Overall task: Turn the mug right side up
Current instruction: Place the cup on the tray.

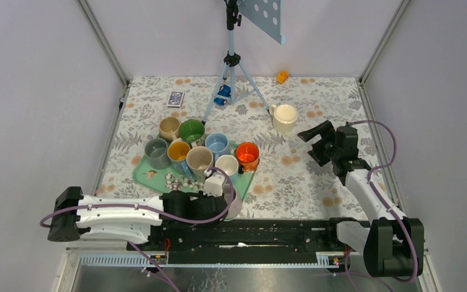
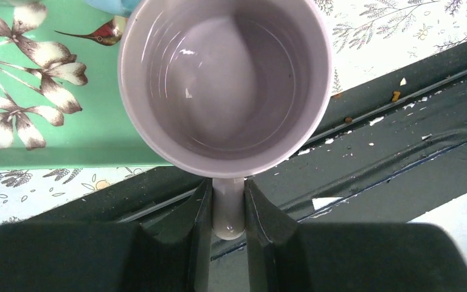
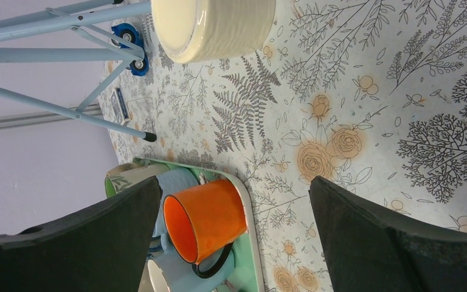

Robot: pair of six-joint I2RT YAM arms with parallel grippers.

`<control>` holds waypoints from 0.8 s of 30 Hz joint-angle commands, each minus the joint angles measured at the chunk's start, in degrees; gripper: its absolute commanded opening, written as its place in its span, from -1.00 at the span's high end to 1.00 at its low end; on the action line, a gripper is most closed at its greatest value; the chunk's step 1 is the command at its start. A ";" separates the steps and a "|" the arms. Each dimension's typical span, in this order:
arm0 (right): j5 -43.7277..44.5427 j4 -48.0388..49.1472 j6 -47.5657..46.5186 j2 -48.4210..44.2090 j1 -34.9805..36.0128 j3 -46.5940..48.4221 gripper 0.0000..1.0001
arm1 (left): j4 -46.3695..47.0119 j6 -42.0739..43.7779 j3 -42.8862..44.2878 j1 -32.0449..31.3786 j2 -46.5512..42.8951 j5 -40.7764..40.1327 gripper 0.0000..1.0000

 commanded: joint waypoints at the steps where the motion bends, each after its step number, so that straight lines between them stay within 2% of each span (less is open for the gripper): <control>1: -0.49 2.66 -0.20 0.25 0.60 -0.43 -0.99 | 0.12 -1.88 0.16 -0.60 1.16 0.47 1.00; 11: -0.76 3.37 -0.03 0.64 0.87 -0.91 -0.99 | -5.81 -6.39 1.55 -0.76 1.37 -4.14 1.00; 19: -0.85 3.55 0.04 0.64 1.01 -1.02 -0.99 | -4.59 -4.07 2.41 -0.73 2.10 -3.13 0.99; 24: -0.89 3.55 0.13 0.63 1.17 -1.04 -0.99 | -0.60 -0.80 2.87 -0.75 1.31 -0.52 0.65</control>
